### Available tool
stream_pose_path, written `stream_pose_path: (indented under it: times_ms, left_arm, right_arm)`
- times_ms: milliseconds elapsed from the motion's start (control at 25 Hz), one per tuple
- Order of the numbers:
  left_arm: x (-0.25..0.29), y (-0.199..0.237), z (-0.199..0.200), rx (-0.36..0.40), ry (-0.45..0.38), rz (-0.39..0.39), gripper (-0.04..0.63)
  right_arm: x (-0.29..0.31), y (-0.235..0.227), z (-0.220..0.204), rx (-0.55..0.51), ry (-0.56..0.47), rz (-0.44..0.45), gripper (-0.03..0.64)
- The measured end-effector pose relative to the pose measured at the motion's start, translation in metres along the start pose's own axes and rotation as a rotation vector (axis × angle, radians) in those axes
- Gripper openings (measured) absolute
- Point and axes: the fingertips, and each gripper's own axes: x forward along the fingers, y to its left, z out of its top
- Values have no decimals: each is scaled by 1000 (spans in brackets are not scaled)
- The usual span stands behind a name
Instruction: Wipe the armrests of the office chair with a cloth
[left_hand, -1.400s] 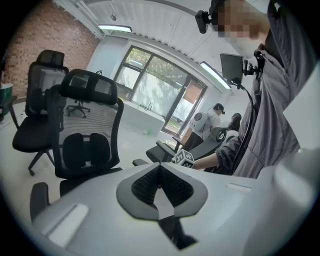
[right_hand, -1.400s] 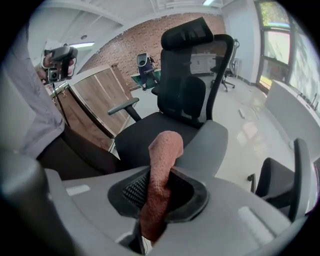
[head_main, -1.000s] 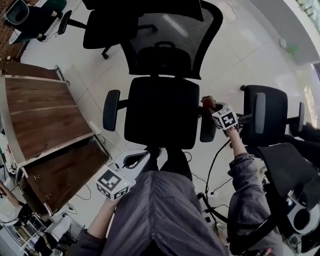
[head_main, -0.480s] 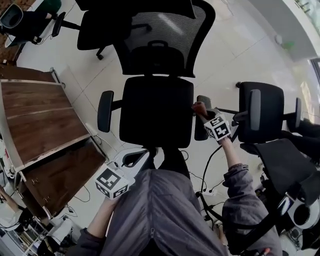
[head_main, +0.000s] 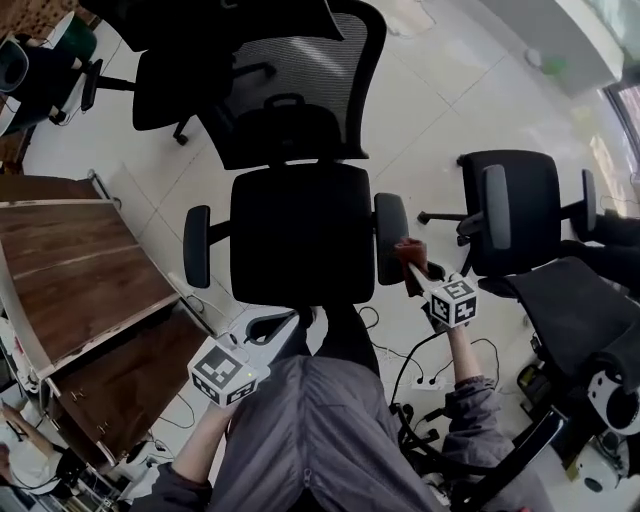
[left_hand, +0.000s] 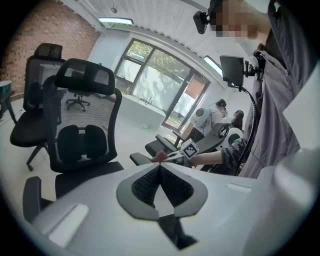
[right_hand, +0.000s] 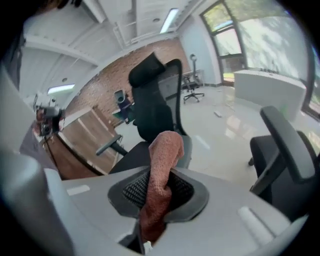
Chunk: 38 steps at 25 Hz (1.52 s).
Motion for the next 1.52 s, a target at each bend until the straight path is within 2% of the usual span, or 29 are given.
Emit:
stream_pose_path:
  times_ms: [120, 240, 400, 480, 680, 880, 1040, 1160, 1320, 1520]
  left_arm:
    - [11, 1, -7, -10, 33, -16, 15]
    - [30, 6, -14, -15, 55, -27, 15]
    - [63, 13, -19, -21, 65, -46, 15]
    - [75, 13, -27, -20, 66, -60, 15]
    - [98, 18, -45, -19, 62, -78, 15]
    - [112, 16, -68, -23, 63, -98, 15]
    - [108, 17, -73, -35, 44, -90, 15]
    - [100, 18, -65, -19, 15, -84, 15]
    - [89, 19, -50, -1, -12, -79, 15]
    - [82, 22, -43, 0, -33, -57, 15]
  right_arm:
    - [10, -55, 14, 206, -112, -4, 63]
    - [43, -94, 16, 317, -126, 47, 63]
    - [99, -111, 4, 359, -58, 189, 63]
    - [119, -117, -6, 394, -41, 219, 63]
    - [171, -142, -45, 449, 2, 182, 63]
    - [196, -152, -67, 477, 25, 122, 63]
    - [185, -140, -53, 500, -18, 146, 61]
    - [148, -122, -34, 501, -58, 158, 61]
    - [84, -98, -10, 501, -128, 215, 58]
    - [52, -105, -5, 538, -182, 222, 58]
